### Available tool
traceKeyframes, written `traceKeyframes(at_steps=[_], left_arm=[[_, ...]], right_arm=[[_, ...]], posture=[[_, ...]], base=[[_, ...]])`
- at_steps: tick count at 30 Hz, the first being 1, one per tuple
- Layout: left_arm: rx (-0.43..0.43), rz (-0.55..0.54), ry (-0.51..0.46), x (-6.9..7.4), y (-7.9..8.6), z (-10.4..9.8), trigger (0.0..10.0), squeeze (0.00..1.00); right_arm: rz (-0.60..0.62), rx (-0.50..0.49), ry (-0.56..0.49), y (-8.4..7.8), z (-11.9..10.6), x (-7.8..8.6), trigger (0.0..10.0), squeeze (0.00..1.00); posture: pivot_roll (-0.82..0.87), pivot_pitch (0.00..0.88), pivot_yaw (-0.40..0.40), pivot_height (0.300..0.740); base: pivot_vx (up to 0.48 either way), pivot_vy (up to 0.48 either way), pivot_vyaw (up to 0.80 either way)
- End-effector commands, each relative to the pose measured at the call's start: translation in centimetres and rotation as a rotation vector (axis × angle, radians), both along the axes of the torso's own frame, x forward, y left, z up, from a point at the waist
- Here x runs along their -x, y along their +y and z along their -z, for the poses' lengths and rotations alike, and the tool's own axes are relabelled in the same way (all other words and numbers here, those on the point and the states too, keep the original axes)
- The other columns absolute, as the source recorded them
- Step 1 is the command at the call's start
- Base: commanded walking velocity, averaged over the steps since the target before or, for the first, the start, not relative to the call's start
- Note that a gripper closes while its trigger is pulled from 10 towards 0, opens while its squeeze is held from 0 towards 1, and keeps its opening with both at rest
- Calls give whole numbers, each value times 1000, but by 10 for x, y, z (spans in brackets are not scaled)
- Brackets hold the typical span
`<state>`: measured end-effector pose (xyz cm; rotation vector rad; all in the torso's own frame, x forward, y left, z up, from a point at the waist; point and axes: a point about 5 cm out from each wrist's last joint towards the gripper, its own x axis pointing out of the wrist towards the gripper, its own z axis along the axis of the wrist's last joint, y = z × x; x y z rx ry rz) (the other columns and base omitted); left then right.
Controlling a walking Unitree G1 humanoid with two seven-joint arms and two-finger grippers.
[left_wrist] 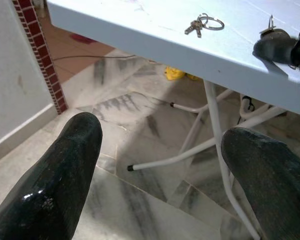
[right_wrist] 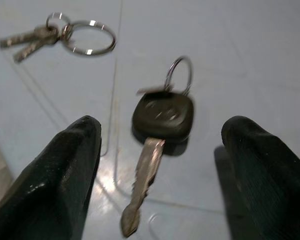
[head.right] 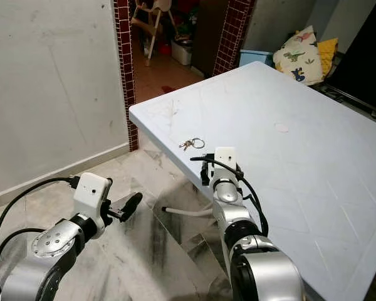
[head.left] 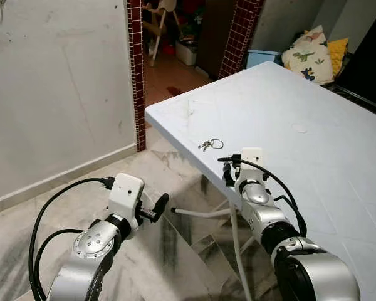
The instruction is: Hang keys on a hook
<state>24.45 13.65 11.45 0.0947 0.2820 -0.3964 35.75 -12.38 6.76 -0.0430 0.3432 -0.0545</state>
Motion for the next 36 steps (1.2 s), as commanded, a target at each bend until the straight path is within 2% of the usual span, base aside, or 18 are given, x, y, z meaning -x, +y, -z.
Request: traceKeyframes(at_steps=[1, 12, 24, 36], left_arm=[[5, 7, 0, 2, -1, -2, 10000, 0], [0, -1, 1, 2, 0, -3, 10000, 0], [1, -10, 1, 2, 0, -3, 10000, 0], [3, -10, 1, 2, 0, -4, 10000, 0]], right_arm=[[7, -18, 11, -2, -1, -2, 0, 0], [33, -59, 12, -3, -4, -4, 0, 0], [150, -141, -14, -9, -12, -9, 0, 0], [155, -214, 44, -2, -3, -4, 0, 0]], posture=[[326, 40, -105, 740], [337, 40, -111, 740], [346, 30, -118, 740], [347, 31, -118, 740]], base=[[0, 0, 0], [0, 0, 0], [0, 0, 0], [0, 0, 0]])
